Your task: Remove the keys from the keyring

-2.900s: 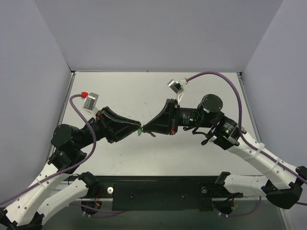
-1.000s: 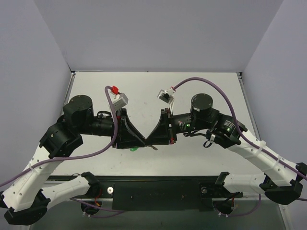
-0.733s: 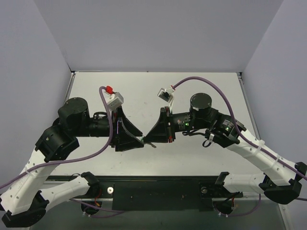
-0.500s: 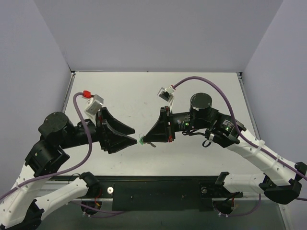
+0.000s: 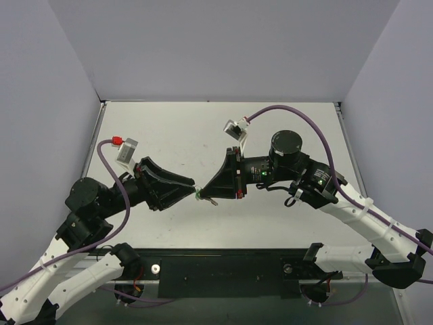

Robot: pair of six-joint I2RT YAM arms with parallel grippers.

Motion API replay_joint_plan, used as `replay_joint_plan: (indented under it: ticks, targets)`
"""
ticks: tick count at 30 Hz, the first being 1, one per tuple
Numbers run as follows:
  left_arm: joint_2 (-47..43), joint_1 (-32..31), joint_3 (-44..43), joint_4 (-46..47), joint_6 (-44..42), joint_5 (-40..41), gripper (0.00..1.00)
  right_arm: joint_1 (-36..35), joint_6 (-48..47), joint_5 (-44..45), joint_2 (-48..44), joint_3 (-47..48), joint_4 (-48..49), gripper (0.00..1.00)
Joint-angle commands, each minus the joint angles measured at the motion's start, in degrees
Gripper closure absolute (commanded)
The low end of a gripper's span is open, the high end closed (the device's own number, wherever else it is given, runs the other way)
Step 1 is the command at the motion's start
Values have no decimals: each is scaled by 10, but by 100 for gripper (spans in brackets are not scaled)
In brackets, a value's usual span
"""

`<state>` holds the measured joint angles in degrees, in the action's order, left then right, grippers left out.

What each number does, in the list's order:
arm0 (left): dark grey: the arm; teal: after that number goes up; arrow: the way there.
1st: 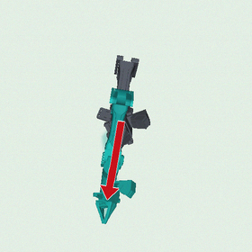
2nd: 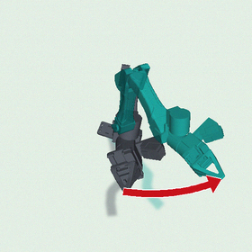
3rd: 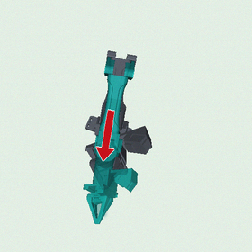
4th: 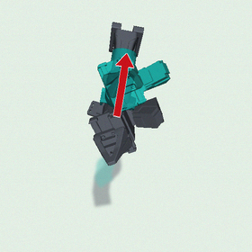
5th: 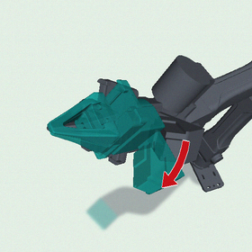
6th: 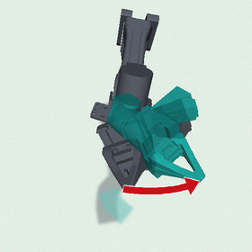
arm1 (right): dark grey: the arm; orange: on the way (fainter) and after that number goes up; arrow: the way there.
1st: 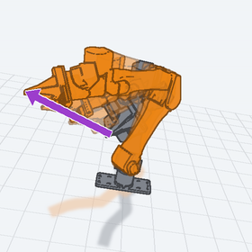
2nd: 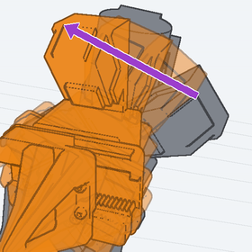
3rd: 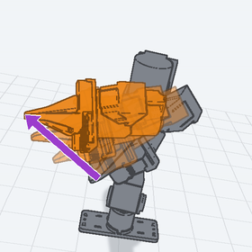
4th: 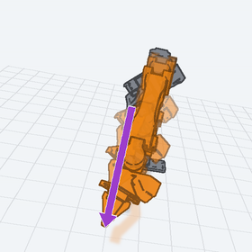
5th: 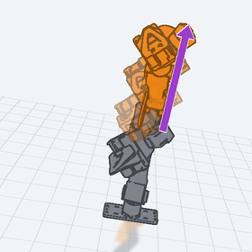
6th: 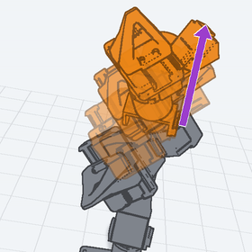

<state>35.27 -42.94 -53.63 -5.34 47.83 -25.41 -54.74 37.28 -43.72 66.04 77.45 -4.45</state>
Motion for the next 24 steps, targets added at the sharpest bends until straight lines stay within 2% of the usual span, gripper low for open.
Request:
replay_joint_plan:
  ticks: [1, 17, 22, 24]
  targets:
    - [-8, 0, -6, 81, 24, 15, 52, 2, 11, -8, -5, 8, 58, 100]
    - [-17, 0, -3, 72, 26, 13, 57, 1, 27, -8, 5, 12, 78, 100]
    - [-8, 0, 0, 83, 30, 5, 66, 1, 26, -9, 6, 15, 80, 100]
    - [-3, -1, -2, 82, 30, 2, 67, 1, 27, -9, 8, 16, 81, 100]
